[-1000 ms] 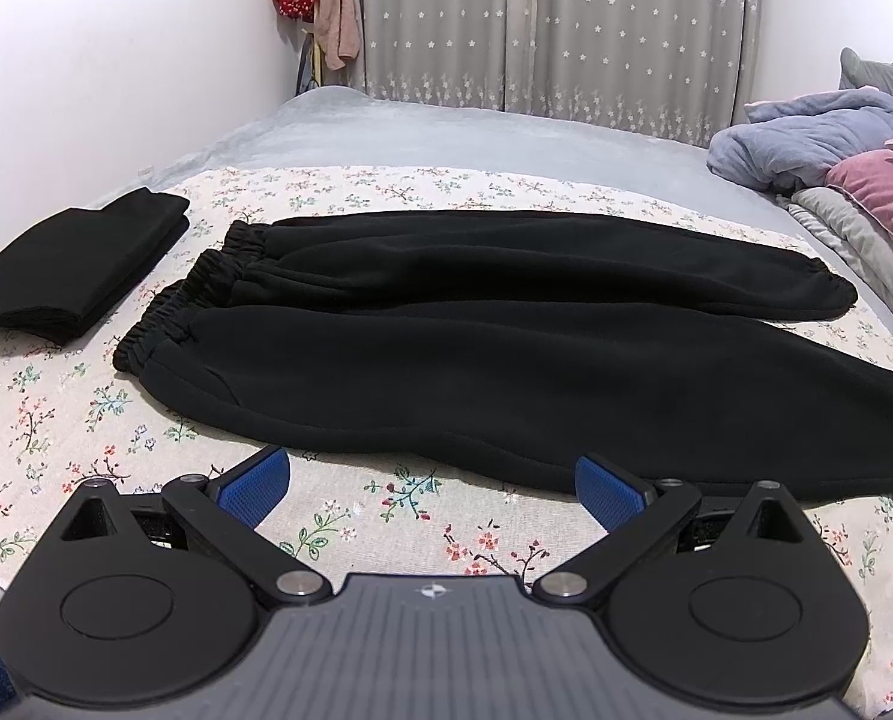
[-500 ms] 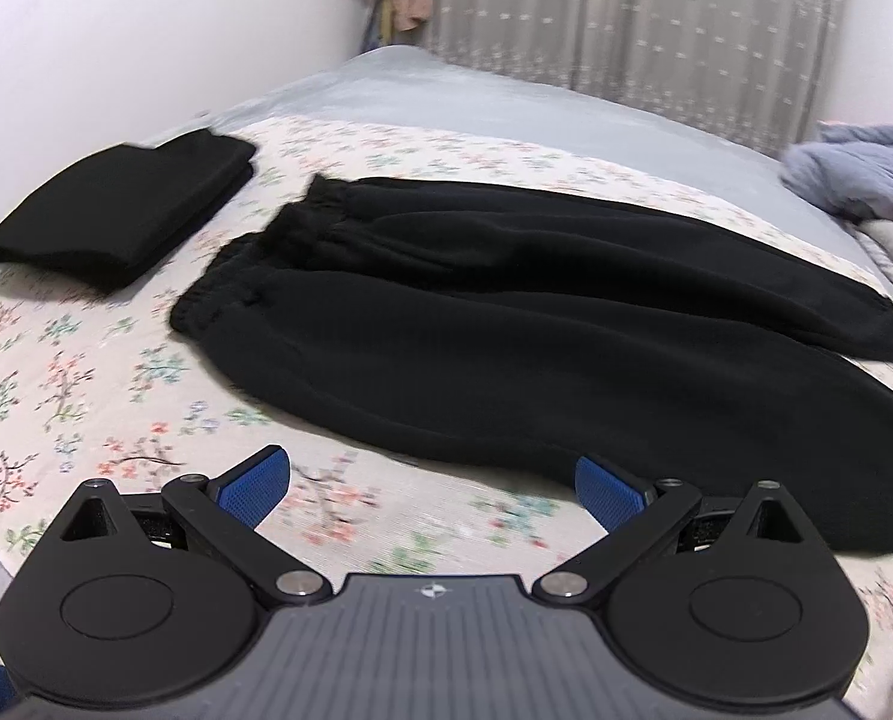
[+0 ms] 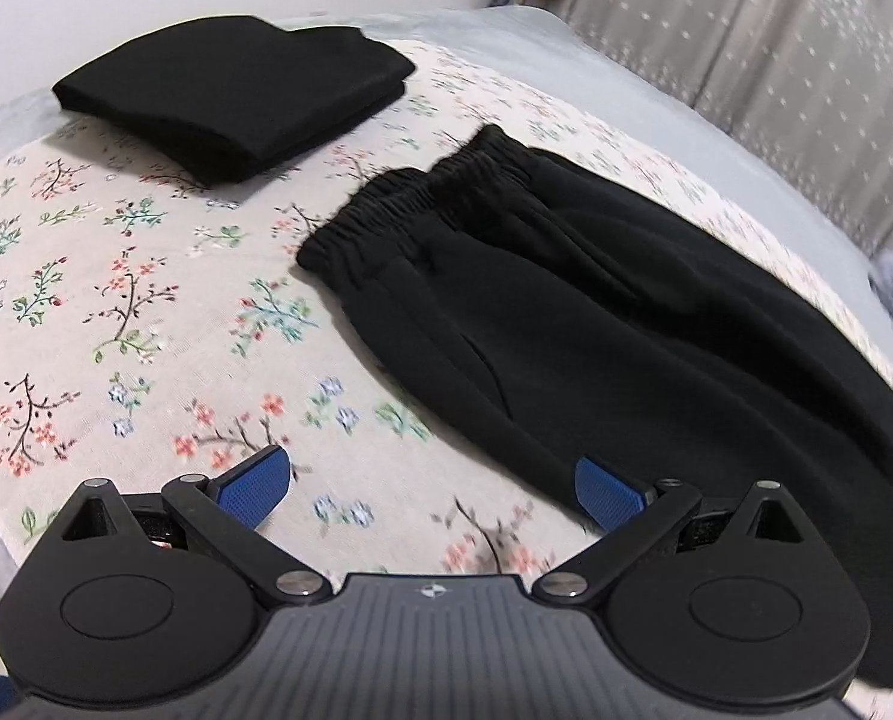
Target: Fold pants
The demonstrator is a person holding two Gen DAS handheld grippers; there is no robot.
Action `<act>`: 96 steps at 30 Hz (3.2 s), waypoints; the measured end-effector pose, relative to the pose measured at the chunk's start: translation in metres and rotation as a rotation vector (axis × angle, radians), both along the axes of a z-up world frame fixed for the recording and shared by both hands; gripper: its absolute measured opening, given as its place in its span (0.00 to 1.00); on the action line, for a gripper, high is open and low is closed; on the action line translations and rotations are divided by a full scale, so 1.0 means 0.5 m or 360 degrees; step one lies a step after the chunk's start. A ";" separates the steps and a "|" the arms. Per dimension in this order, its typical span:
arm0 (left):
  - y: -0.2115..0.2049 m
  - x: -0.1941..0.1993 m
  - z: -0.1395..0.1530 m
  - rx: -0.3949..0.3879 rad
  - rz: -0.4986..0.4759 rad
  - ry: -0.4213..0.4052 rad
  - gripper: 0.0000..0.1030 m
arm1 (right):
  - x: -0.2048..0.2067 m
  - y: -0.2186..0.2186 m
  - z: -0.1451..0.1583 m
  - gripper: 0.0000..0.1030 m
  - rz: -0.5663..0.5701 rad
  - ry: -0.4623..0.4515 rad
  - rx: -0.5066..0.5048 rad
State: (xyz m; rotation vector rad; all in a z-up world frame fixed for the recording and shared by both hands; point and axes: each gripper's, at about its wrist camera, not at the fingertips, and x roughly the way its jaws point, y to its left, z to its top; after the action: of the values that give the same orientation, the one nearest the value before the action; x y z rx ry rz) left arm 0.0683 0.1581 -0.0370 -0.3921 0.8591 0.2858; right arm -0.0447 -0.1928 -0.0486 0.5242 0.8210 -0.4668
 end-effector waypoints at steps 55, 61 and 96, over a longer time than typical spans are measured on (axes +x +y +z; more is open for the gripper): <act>0.069 0.038 -0.012 0.0077 0.0122 -0.0171 0.23 | 0.011 0.002 -0.021 1.00 -0.0041 -0.0017 0.0051; 0.113 0.019 0.010 0.0069 0.0231 -0.0202 0.44 | 0.016 0.005 -0.017 1.00 -0.0044 -0.0018 0.0042; 0.117 0.490 0.008 0.0155 -0.0339 -0.0050 0.81 | 0.262 -0.081 -0.007 1.00 0.0297 0.0116 -0.0509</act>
State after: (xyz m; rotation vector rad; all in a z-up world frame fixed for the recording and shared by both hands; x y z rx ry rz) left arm 0.3131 0.2165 -0.0329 -0.2116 0.8452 0.1232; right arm 0.0865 -0.2332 -0.0519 0.1339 0.8367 -0.4357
